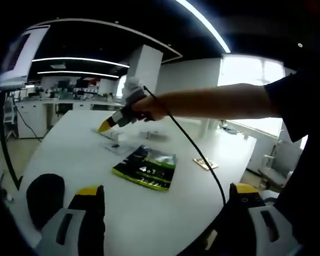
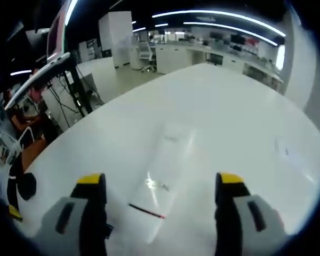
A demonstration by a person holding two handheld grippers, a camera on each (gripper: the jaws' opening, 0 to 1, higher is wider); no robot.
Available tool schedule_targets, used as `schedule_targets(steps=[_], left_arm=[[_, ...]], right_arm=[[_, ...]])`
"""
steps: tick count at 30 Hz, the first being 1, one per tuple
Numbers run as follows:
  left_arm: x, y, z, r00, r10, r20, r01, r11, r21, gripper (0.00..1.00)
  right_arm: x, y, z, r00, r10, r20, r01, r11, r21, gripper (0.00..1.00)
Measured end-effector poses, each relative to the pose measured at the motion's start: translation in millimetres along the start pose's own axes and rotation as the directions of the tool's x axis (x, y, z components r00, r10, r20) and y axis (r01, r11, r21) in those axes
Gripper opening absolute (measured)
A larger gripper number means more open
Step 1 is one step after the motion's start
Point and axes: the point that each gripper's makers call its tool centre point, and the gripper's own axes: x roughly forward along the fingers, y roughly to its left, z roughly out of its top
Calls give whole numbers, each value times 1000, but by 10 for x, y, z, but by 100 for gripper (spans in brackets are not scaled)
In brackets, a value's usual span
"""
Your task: Arrange the skincare products in the storage area until every visible bottle or jar stands upright without overlapping.
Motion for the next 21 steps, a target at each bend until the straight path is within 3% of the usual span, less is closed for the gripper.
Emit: schedule_targets(steps=[10,21], left_arm=[[-15,5,-4,1000,-4,-6,4,1000,-1,98],[-19,17,-32,1000,-1,-19,1,1000,0,97]], right_arm=[[68,-82,115,999,-34,11,34,999,-2,77],[186,-14,107,999,-40,4,40,999,13,73]])
